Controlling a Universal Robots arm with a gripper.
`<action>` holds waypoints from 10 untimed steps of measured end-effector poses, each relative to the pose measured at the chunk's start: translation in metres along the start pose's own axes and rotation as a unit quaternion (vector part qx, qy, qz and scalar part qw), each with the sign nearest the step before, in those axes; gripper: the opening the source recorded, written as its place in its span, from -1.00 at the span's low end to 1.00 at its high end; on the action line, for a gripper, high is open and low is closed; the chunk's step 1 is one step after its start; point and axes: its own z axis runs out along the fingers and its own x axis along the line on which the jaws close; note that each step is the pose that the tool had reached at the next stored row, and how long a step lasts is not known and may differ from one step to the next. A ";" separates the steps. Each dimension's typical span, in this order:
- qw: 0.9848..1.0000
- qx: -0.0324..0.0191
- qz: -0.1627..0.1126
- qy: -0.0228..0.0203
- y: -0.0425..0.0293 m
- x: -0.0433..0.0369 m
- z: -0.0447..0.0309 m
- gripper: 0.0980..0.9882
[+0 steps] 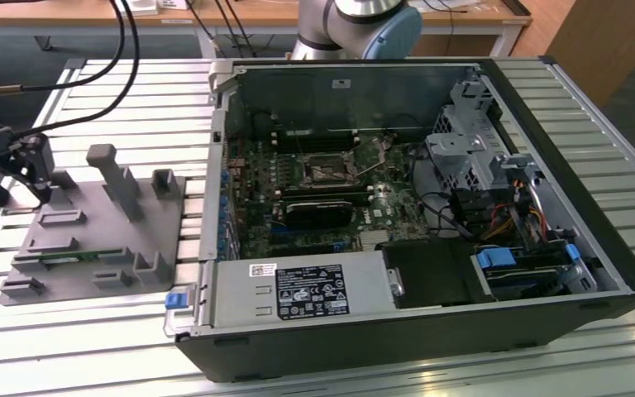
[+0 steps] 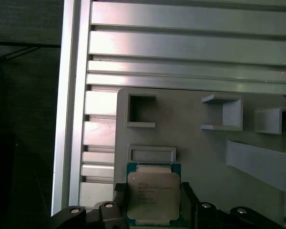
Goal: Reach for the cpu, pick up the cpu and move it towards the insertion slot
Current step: 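Pick up the cpu and move it towards the insertion slot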
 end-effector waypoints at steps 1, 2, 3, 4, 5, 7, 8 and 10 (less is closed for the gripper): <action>1.000 0.000 0.000 0.000 0.0000 0.0000 -0.0001 -0.01; 1.000 0.000 0.000 0.000 0.0000 0.0000 -0.0001 -0.01; 1.000 0.000 0.000 0.000 0.0000 0.0000 -0.0003 -0.01; 1.000 0.000 0.000 0.000 0.0000 0.0000 -0.0005 -0.01; 1.000 0.000 0.000 0.000 0.0000 0.0000 -0.0007 -0.01; 1.000 0.000 0.000 0.000 0.0001 0.0000 -0.0015 -0.01; 1.000 0.000 0.000 0.000 0.0002 0.0000 -0.0021 -0.01; 1.000 0.000 0.000 0.000 0.0003 0.0000 -0.0031 -0.01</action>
